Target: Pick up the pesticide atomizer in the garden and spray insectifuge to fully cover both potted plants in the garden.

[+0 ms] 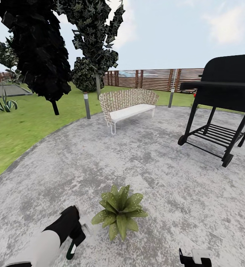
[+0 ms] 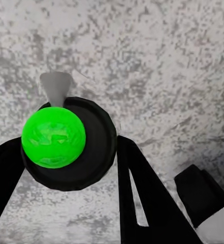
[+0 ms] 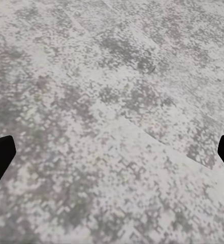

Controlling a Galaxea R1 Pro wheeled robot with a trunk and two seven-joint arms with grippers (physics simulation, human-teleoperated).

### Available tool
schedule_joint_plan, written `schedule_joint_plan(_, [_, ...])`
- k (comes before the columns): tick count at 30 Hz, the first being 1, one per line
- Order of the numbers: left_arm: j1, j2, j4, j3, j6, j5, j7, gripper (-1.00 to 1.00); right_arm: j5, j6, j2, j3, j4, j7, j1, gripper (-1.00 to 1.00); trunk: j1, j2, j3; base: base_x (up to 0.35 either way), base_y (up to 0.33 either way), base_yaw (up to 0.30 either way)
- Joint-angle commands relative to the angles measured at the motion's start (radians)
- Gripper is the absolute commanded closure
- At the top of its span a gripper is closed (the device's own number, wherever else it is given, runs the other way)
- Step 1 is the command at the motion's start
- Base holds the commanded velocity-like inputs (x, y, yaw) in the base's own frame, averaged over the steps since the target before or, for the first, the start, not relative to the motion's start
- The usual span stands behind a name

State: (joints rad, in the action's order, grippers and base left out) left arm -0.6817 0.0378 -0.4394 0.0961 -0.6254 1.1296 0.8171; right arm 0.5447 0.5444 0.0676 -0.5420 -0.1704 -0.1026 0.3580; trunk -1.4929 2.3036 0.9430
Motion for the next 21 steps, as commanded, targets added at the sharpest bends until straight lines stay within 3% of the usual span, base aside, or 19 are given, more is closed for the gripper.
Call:
schedule_joint_plan(1, [0.002, -0.010, -0.002, 0.008, -0.005, 0.001, 0.006, 1.00, 0.011, 0.003, 0.000, -0.004, 0.002, -0.006, 0.001, -1.00, 0.000, 0.000, 0.001, 0.000, 0.000, -0.015])
schedule_joint_plan(6, [0.040, -0.013, -0.002, 0.004, -0.006, 0.007, -0.001, 1.00, 0.011, 0.003, 0.000, -0.004, 0.002, -0.009, 0.001, -1.00, 0.000, 0.000, 0.001, 0.000, 0.000, -0.215])
schedule_joint_plan(13, [0.048, -0.020, -0.003, 0.005, -0.016, 0.030, 0.003, 1.00, 0.011, 0.003, 0.000, -0.004, 0.002, -0.009, 0.001, -1.00, 0.000, 0.000, 0.001, 0.000, 0.000, -0.176])
schedule_joint_plan(21, [0.031, 0.069, -0.007, -0.004, -0.026, 0.030, 0.014, 1.00, 0.011, 0.003, 0.000, -0.004, 0.002, -0.008, 0.001, -1.00, 0.000, 0.000, 0.001, 0.000, 0.000, -0.002])
